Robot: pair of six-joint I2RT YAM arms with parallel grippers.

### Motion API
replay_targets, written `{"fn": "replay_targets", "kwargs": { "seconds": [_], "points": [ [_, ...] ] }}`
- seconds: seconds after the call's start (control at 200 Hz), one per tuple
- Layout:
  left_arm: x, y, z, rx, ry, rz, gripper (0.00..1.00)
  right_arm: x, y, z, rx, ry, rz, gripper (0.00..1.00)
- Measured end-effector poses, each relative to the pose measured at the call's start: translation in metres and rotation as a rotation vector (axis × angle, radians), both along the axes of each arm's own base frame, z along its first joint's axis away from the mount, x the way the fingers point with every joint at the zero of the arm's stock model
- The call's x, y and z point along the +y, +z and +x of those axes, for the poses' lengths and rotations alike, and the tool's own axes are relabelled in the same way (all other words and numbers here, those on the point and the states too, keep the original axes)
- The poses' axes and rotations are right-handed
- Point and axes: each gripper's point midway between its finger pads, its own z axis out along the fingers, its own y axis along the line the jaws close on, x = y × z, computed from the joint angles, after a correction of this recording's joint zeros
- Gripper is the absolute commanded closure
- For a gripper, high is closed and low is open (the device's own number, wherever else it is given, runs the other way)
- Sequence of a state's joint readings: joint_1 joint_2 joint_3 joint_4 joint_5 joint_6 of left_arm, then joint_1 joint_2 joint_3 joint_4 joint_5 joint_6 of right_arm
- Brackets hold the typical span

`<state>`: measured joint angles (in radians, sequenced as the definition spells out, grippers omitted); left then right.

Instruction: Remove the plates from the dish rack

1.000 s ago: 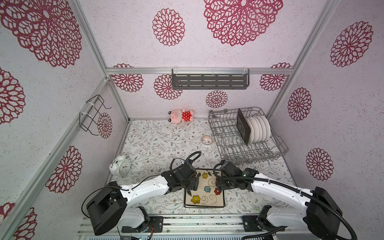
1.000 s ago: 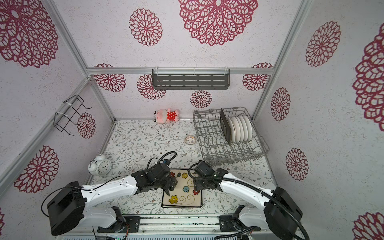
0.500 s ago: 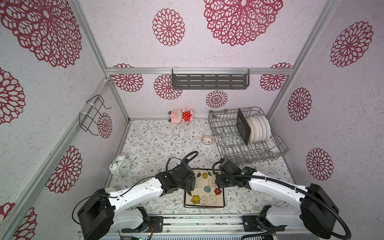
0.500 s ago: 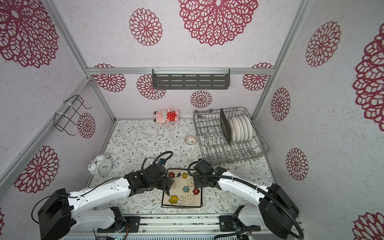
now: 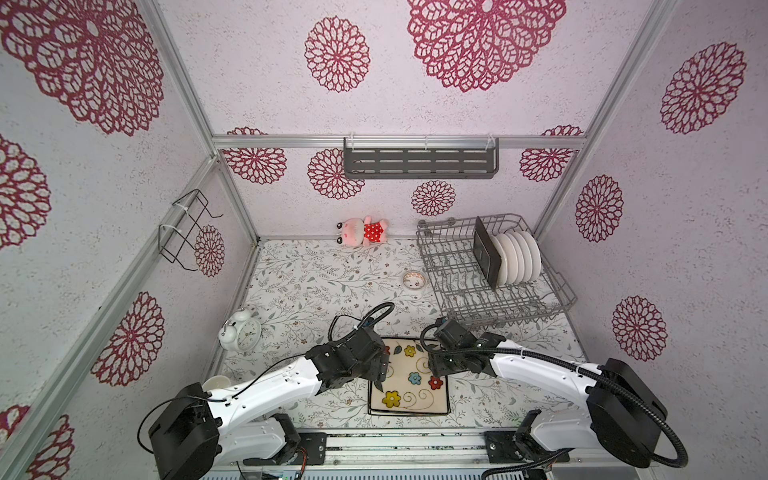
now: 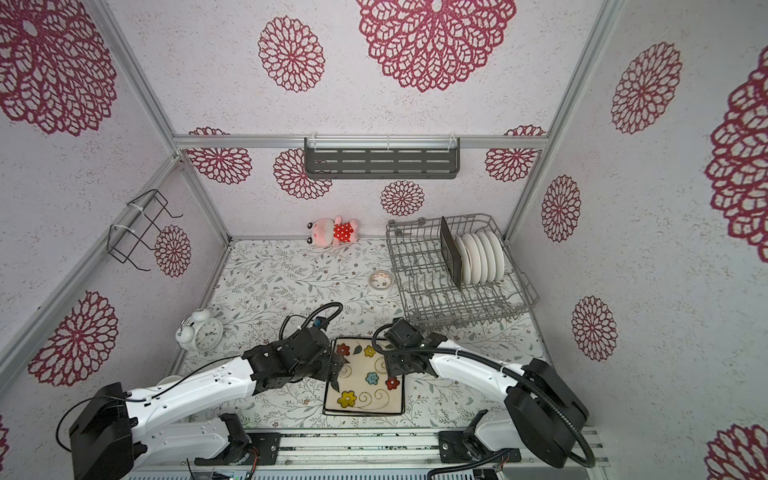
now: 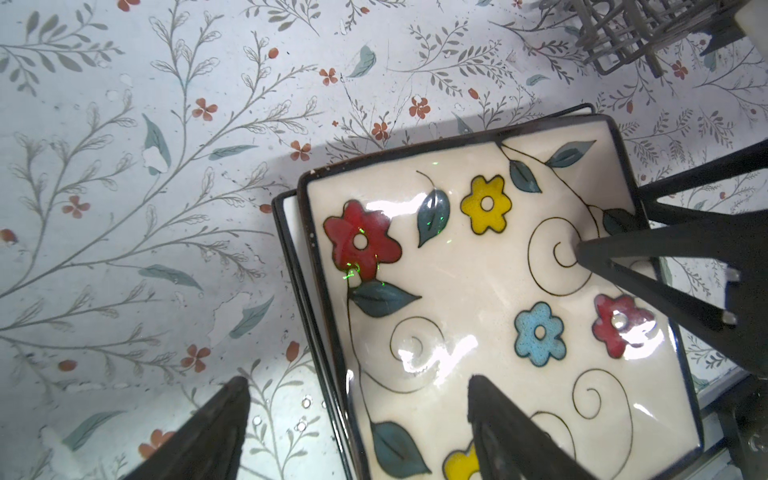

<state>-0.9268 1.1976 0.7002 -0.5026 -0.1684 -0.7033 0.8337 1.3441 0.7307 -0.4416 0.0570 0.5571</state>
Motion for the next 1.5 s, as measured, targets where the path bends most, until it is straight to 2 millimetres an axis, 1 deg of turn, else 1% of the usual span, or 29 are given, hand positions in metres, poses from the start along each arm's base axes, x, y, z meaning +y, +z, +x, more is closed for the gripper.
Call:
{"fn": "replay_targets", "kwargs": {
  "seconds": [0.215, 0.78, 0.916, 1.201, 1.356, 1.501],
  "points": [
    [0.002, 0.002, -0.001, -0.006, 0.001, -0.004, 0.15, 0.009, 0.005, 0.008, -0.018, 0.035, -0.002, 0.34],
    [0.004, 0.0, -0.003, 0.0, 0.001, 0.004, 0.15, 0.008, 0.006, 0.008, -0.031, 0.091, -0.03, 0.35],
    [0.004, 0.0, -0.003, 0.0, 0.0, 0.002, 0.17, 0.008, 0.006, 0.008, -0.034, 0.105, -0.036, 0.36],
    [0.004, -0.007, -0.006, 0.016, -0.003, 0.008, 0.26, 0.006, 0.006, 0.01, -0.049, 0.111, -0.053, 0.37],
    [-0.005, -0.016, -0.018, 0.045, -0.031, 0.025, 0.29, 0.005, 0.006, 0.011, -0.054, 0.109, -0.057, 0.39],
    [-0.012, -0.028, -0.029, 0.086, -0.048, 0.042, 0.37, 0.004, 0.007, 0.012, -0.06, 0.106, -0.062, 0.41]
  ]
}}
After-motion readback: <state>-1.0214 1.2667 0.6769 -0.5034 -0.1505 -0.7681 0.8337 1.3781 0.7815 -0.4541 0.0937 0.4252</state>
